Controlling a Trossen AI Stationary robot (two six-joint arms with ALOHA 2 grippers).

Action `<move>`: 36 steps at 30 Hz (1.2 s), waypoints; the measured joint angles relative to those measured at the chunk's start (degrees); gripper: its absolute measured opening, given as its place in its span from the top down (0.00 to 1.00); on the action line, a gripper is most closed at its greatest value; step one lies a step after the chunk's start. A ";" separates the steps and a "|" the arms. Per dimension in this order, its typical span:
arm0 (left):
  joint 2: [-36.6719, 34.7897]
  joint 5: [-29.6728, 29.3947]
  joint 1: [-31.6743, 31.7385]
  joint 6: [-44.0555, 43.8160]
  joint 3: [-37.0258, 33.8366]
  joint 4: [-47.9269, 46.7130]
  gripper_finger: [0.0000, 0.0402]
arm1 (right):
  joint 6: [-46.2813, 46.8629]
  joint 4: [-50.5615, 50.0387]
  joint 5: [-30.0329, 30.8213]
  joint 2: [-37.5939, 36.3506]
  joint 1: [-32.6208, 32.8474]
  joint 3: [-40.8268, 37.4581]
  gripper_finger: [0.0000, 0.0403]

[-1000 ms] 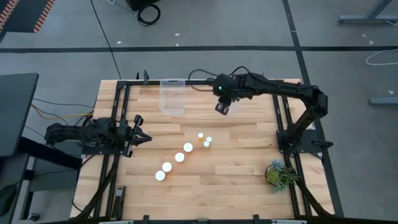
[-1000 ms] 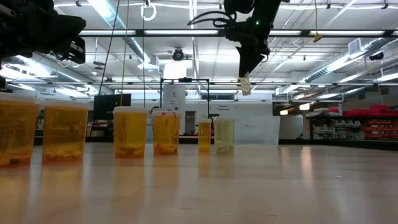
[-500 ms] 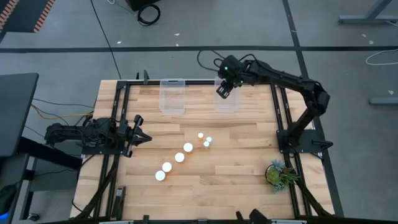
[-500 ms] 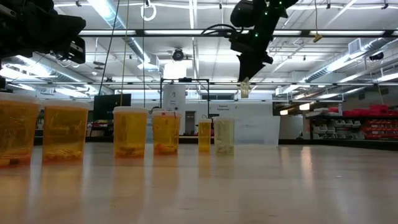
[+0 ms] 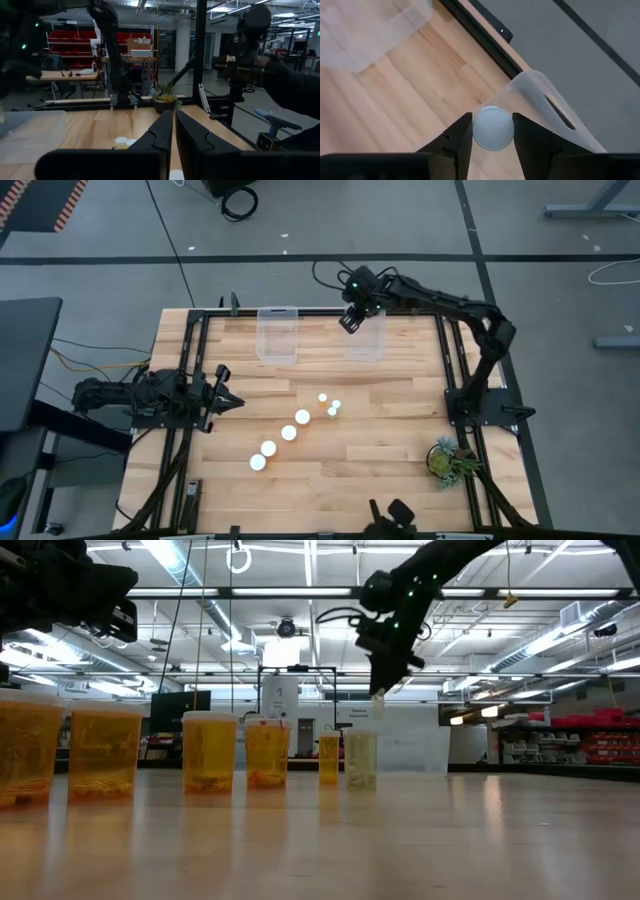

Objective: Pick and place medicine bottles into bin by pill shape (circle, oval)
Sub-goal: Put the bottom left small yellow pill bottle into the right transparent bin

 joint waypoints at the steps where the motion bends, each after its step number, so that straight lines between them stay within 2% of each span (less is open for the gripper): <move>1: 0.00 -0.01 -0.01 -0.01 0.00 0.01 0.93 | -0.18 0.68 0.10 0.97 -0.28 0.00 0.65; 8: 0.00 0.00 -0.01 0.01 0.01 0.00 0.91 | 0.33 1.63 0.21 5.06 -3.44 -0.01 0.65; 15: 0.00 -0.02 0.00 -0.01 0.01 0.01 0.93 | 0.78 2.95 0.24 7.75 -5.62 0.00 0.65; 26: -0.01 -0.01 0.01 -0.01 0.00 0.01 0.90 | 0.69 5.69 0.29 11.39 -5.64 -0.04 0.65; 36: 0.00 -0.02 0.01 -0.01 0.01 0.01 0.94 | 1.75 5.63 0.45 11.15 -5.55 -0.83 0.65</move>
